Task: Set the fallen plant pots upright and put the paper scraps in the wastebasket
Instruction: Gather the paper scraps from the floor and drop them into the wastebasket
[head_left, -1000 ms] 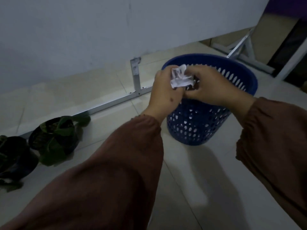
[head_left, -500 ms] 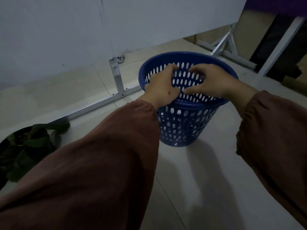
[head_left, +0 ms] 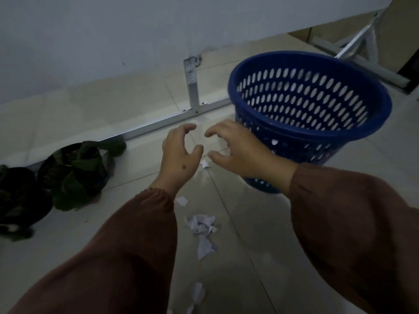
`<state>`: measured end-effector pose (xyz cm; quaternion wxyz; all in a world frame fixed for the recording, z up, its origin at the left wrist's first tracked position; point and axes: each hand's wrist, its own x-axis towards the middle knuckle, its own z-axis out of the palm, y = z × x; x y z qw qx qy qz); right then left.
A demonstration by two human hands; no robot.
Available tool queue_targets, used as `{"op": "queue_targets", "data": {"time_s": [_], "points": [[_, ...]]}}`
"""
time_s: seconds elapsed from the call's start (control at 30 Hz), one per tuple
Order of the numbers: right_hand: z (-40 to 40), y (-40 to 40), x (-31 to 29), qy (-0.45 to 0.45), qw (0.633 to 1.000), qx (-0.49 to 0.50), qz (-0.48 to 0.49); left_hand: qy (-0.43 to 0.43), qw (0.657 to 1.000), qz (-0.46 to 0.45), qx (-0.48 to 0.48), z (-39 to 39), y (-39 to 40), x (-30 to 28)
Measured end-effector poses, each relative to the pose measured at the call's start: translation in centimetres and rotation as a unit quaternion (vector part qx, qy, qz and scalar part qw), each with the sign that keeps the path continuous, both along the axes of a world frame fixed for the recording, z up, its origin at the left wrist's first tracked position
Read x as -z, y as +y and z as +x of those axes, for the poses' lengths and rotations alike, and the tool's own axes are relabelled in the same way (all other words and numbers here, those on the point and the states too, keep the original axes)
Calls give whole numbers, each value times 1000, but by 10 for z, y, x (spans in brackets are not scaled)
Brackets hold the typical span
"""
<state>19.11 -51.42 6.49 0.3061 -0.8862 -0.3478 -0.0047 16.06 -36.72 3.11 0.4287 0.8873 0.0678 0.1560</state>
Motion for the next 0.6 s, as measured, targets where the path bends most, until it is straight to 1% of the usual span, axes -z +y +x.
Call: {"op": "queue_targets", "data": {"time_s": [0.1, 0.2, 0.3, 0.37, 0.47, 0.6], "points": [[2, 28, 41, 47, 998, -30, -28, 39, 999, 5, -23, -4, 17, 25], [12, 45, 81, 88, 994, -25, -53, 71, 996, 19, -41, 0, 30, 49], [29, 57, 118, 124, 988, -5, -87, 98, 994, 34, -42, 8, 40, 74], [42, 64, 140, 144, 984, 12, -108, 120, 992, 27, -37, 13, 43, 90], [65, 74, 169, 158, 980, 36, -116, 138, 990, 25, -34, 20, 49, 112], [93, 83, 200, 169, 974, 81, -127, 166, 983, 31, -79, 16, 63, 136]]}}
